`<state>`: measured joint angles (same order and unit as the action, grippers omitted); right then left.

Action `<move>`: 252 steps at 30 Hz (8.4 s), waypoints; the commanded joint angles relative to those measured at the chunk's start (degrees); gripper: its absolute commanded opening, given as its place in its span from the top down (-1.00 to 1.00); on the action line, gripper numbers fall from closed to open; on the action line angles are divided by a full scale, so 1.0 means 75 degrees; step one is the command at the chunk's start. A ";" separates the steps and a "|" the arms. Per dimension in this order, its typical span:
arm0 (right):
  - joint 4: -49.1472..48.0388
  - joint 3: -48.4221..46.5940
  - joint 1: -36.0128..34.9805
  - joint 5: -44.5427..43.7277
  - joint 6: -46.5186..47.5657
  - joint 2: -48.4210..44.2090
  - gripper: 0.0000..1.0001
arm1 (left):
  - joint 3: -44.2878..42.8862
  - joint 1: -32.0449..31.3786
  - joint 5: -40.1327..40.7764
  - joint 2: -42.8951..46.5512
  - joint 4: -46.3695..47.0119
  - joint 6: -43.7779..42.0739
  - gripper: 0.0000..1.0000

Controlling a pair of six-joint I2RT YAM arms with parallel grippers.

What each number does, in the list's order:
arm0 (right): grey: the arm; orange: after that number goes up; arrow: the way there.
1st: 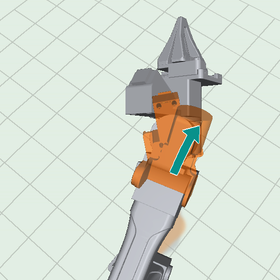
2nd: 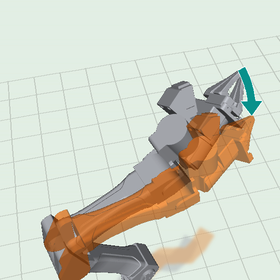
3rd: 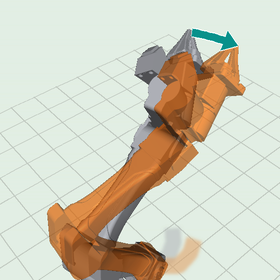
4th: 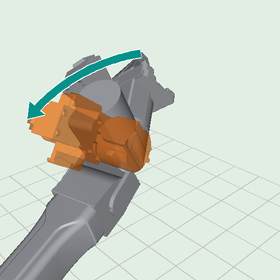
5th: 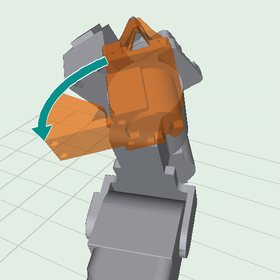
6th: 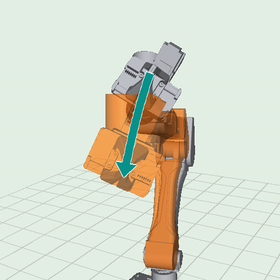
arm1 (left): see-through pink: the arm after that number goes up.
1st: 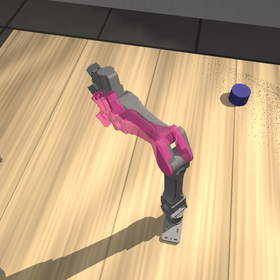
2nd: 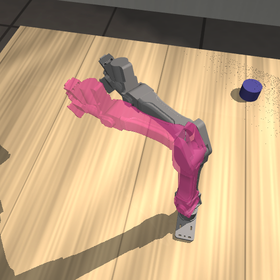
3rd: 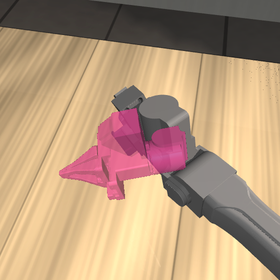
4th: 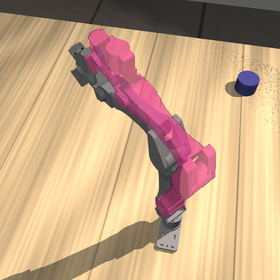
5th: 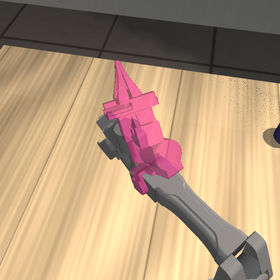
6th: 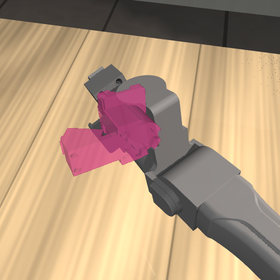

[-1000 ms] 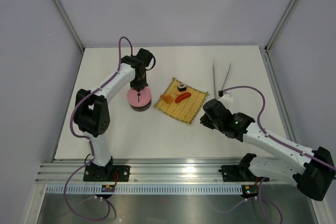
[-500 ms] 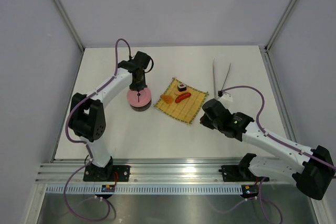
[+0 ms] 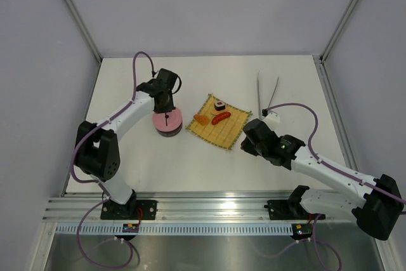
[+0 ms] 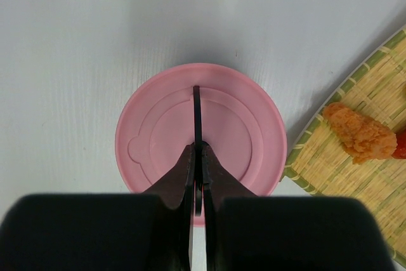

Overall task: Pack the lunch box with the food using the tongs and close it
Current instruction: Close the box lid on the packing box.

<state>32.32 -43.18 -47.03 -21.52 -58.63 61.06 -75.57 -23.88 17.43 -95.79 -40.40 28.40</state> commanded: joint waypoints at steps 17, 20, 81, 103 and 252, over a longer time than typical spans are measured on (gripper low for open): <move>-0.0231 -0.0360 0.0059 -0.0201 0.0118 0.0074 1.00 | 0.0842 0.0020 -0.0016 0.1241 0.1121 0.0057 1.00; -0.0242 -0.0360 0.0059 -0.0190 0.0118 0.0074 1.00 | 0.0736 0.0020 -0.0004 0.1147 0.1016 0.0022 1.00; -0.0207 -0.0407 0.0059 -0.0143 0.0224 0.0168 1.00 | 0.0162 -0.0214 -0.0039 -0.0048 0.0336 -0.0225 1.00; -0.0289 -0.0407 0.0059 -0.0096 0.0364 0.0214 1.00 | -0.0260 -0.0215 -0.0543 0.0139 0.0008 -0.0201 -0.13; -0.0254 -0.0313 0.0059 0.0127 0.0400 -0.0149 1.00 | 0.0794 -0.0578 0.0372 0.1393 0.0359 0.0724 1.00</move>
<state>31.18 -43.83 -47.00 -20.27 -55.11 60.38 -69.28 -28.08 20.97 -87.77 -41.06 33.87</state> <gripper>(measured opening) 0.009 0.012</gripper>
